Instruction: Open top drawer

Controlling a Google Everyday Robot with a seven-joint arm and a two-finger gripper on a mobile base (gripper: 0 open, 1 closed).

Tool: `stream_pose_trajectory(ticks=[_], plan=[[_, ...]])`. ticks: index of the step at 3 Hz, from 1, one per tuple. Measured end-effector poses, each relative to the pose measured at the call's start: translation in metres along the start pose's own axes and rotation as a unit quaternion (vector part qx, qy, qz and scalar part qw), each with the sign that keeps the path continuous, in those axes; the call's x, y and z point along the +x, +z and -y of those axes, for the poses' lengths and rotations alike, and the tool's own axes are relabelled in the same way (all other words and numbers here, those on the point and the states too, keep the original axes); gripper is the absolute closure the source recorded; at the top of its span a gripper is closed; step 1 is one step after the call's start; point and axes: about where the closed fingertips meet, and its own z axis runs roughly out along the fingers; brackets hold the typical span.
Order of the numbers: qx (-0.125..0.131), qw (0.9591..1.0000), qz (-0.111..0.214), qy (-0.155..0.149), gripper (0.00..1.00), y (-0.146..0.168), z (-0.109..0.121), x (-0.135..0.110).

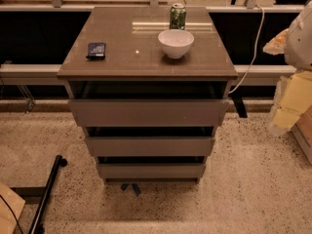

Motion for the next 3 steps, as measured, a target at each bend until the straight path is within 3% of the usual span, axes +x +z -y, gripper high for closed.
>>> stream_pose_trajectory(ticks=[3], plan=[[0.012,0.9996,0.023,0.004,0.0,0.006,0.012,-0.002]])
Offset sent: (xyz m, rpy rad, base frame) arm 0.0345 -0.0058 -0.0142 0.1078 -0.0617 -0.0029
